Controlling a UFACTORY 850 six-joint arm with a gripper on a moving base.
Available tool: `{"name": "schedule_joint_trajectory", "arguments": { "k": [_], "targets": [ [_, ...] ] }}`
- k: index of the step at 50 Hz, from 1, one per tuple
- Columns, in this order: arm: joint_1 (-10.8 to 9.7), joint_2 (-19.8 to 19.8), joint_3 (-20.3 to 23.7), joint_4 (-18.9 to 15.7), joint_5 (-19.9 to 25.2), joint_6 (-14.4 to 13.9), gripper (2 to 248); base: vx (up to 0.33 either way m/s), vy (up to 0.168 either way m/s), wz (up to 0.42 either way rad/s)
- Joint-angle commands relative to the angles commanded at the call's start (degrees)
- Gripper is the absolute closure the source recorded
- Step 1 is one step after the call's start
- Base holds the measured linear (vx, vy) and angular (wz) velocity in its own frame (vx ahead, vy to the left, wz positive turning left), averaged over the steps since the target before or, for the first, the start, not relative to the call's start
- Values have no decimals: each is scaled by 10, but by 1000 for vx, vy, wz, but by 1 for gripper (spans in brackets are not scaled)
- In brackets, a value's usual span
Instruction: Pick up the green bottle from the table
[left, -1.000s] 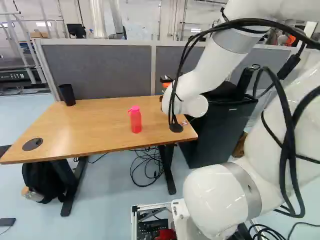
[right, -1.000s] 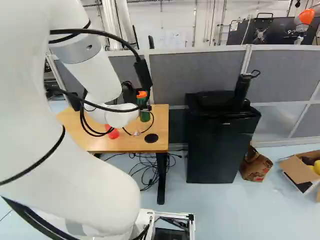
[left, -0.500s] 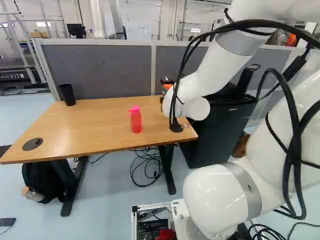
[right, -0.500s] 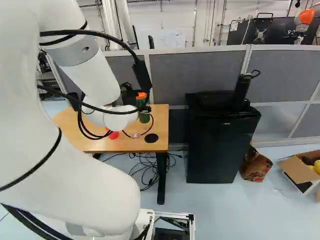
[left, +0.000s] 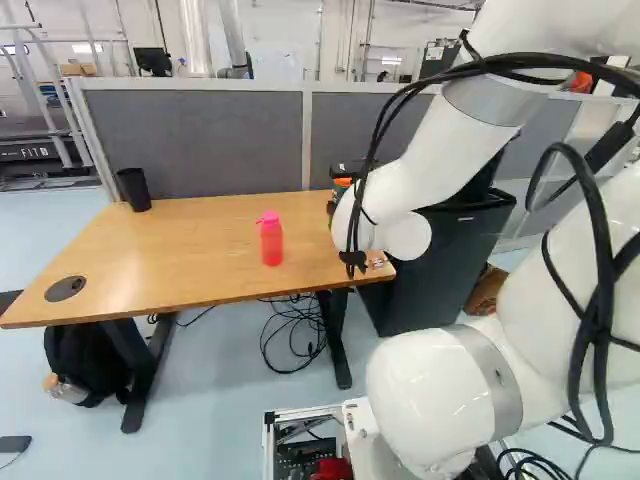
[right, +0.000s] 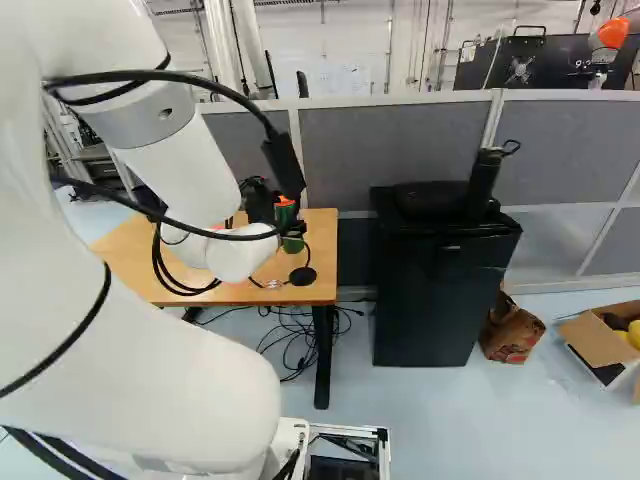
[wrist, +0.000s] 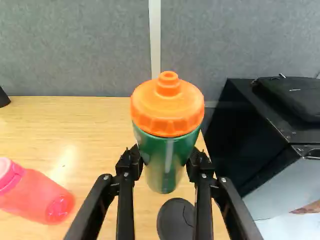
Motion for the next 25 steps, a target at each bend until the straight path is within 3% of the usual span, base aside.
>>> {"name": "schedule_joint_trajectory", "arguments": {
  "k": [25],
  "targets": [
    [-19, 27, 54, 0, 40, 0, 140, 0, 0, 0]
  ]
}}
